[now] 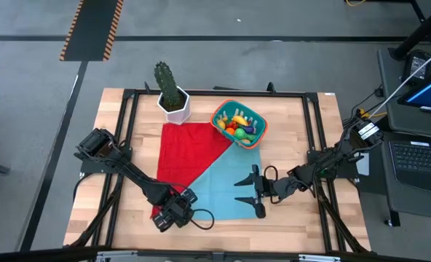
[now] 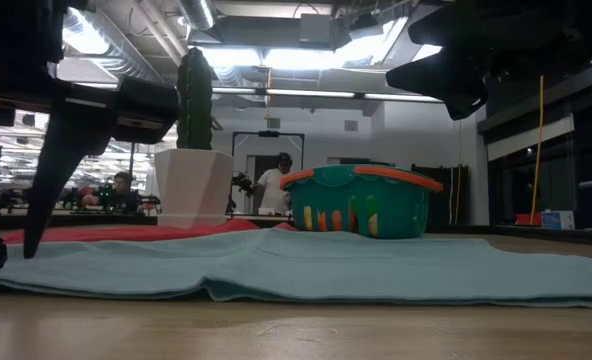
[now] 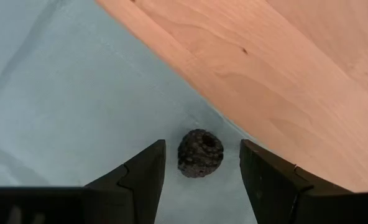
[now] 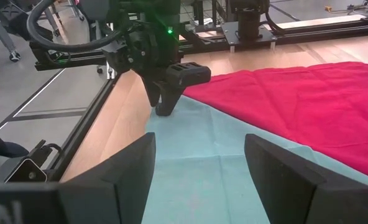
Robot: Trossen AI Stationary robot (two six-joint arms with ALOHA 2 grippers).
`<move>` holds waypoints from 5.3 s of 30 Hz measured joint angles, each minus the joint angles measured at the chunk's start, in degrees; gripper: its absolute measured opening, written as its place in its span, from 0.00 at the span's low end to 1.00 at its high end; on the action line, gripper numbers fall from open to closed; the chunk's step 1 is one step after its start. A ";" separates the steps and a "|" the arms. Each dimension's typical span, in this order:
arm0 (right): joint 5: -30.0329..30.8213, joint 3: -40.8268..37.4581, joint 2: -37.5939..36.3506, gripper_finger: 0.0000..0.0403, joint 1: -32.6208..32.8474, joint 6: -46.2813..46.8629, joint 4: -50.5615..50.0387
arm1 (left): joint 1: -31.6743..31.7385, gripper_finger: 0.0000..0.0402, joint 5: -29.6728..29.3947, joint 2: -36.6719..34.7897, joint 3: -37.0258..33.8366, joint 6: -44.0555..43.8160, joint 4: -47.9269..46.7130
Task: Pick and placing Produce into tupperware
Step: Put the blackberry into the blue basket
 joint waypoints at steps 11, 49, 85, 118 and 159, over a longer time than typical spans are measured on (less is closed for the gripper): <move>0.02 0.00 0.00 0.62 0.00 0.02 -0.03 | 0.14 0.48 0.92 0.37 0.00 0.07 0.28; 0.02 -0.02 0.00 0.62 0.00 0.07 -0.42 | 2.06 0.34 4.08 1.84 0.17 0.45 0.82; 0.02 -0.04 0.00 0.62 0.00 0.07 -1.27 | 1.77 0.23 1.98 -1.23 -0.07 -2.89 -2.10; 0.02 -0.04 0.00 0.62 0.00 0.26 -1.05 | 2.91 0.21 -7.54 -15.63 0.34 -11.99 -1.85; 24.23 -3.41 0.00 0.62 0.52 -12.02 12.96 | 19.73 0.21 -15.05 -37.30 -42.99 -10.51 68.88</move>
